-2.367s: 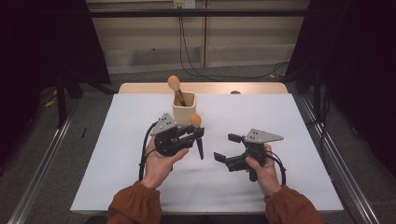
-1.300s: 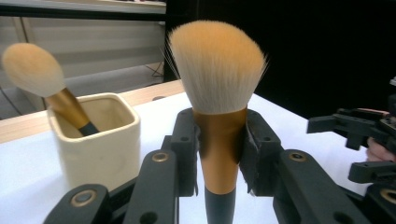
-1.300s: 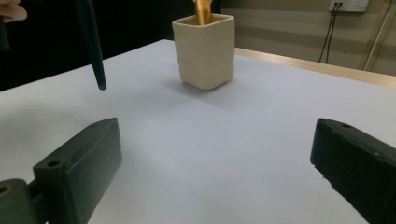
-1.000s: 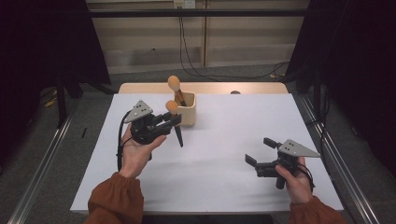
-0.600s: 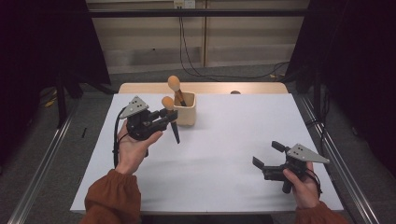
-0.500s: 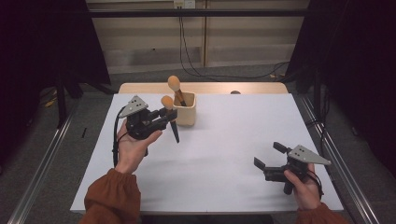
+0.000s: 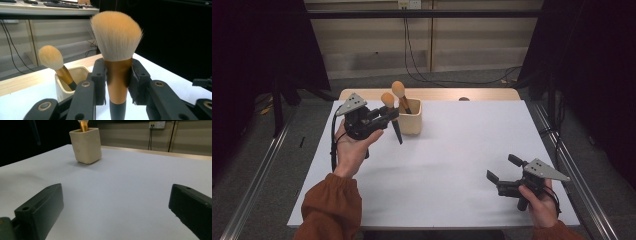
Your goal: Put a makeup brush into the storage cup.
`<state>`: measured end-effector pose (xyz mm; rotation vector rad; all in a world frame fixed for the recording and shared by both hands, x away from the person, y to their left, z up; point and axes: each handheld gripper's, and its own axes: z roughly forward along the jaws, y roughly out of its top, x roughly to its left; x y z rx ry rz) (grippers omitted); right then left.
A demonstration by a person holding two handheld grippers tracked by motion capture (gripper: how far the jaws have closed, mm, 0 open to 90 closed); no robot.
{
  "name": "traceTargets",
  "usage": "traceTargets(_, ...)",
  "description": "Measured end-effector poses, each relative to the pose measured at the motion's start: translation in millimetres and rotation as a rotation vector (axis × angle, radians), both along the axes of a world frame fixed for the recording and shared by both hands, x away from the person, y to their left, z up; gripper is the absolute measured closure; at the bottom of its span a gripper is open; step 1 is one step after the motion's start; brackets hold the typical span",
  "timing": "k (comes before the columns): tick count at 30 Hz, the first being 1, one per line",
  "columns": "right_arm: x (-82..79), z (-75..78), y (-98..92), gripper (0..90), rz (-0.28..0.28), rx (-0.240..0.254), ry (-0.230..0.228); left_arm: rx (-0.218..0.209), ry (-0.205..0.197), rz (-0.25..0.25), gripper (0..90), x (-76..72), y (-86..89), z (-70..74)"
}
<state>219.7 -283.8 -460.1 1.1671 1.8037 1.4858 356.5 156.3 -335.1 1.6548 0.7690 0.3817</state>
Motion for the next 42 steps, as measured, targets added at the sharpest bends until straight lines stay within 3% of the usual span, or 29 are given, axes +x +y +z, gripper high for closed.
traceTargets(14,0.1,-0.2,1.1,0.0,0.007,0.007,-0.006,-0.006,-0.023,0.023,69.6,21.9,-7.2,11.1)
traceTargets(19,0.0,-0.5,0.6,0.0,0.007,0.006,-0.006,-0.036,-0.026,0.041,69.5,31.8,-8.8,14.5)
traceTargets(27,-0.1,-0.5,0.3,0.0,0.005,0.011,-0.005,-0.031,-0.072,0.064,69.5,47.2,-11.5,16.7)
traceTargets(38,-0.1,-0.7,0.0,0.0,0.008,0.009,-0.010,-0.047,-0.069,0.089,69.5,59.5,-16.9,15.4)
traceTargets(42,-0.1,-1.4,0.0,0.0,0.009,0.008,-0.008,-0.027,-0.074,0.091,69.5,66.3,-19.8,15.2)
